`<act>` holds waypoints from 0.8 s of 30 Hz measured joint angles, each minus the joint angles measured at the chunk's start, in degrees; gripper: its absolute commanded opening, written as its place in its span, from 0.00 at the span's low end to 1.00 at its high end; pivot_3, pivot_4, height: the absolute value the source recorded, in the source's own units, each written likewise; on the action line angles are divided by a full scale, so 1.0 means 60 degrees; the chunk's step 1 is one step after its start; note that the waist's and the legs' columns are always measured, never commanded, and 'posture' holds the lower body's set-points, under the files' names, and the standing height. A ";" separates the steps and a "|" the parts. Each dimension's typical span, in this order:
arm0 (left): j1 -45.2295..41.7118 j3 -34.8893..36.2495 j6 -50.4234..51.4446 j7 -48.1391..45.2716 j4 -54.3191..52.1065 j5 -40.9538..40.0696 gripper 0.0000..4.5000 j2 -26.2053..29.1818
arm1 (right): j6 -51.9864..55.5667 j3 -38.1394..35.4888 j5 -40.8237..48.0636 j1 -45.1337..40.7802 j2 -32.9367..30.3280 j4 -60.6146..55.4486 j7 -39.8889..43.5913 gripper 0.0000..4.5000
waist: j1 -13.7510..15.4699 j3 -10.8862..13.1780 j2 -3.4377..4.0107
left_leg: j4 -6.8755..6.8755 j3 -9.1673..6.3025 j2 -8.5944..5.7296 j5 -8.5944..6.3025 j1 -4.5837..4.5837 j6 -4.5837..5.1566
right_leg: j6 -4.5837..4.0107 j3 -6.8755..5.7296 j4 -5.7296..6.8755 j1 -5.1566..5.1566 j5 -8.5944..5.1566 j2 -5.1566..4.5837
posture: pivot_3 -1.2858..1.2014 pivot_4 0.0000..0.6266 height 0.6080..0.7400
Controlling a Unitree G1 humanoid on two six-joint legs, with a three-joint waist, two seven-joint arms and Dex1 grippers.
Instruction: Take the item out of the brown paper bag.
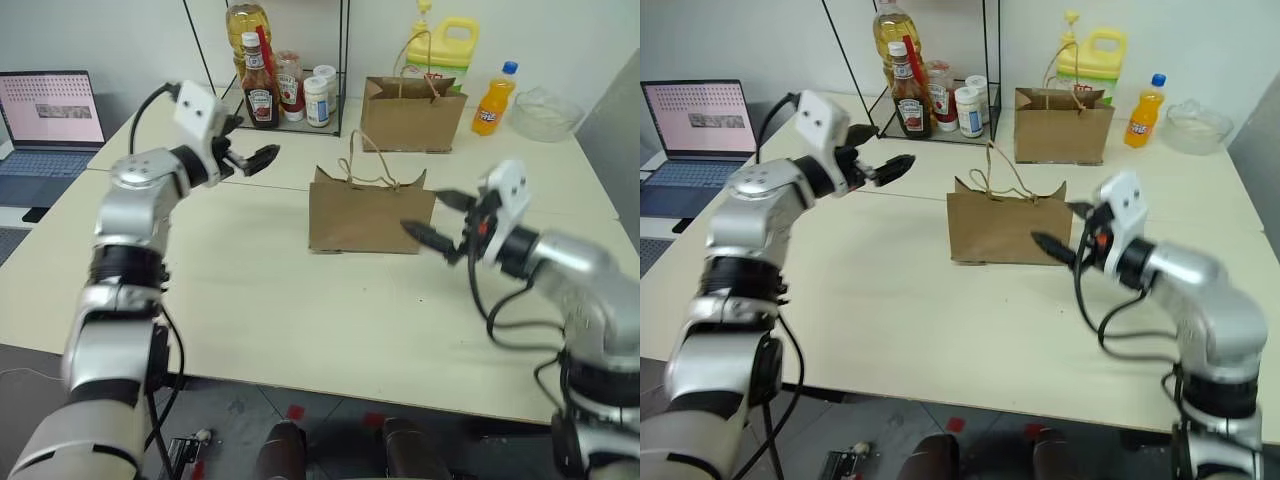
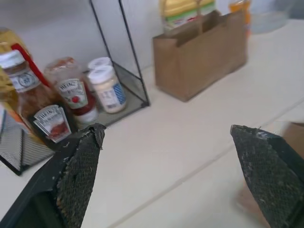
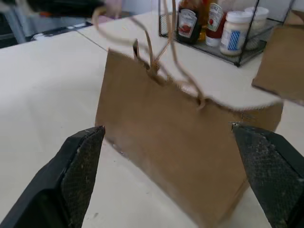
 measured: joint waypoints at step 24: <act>0.0474 -0.0899 -0.0379 -0.6219 -0.0488 0.1010 1.00 -0.0628 | -0.1896 -0.0630 -0.0983 0.1782 0.0014 0.0366 -0.2074 0.99 | -0.0349 -0.0001 0.0003 | 0.0001 0.0002 0.0010 0.0046 -0.0072 -0.0020 | 0.0007 0.0009 0.0046 -0.0104 0.0004 0.0011 | 0.52 0.24 1.00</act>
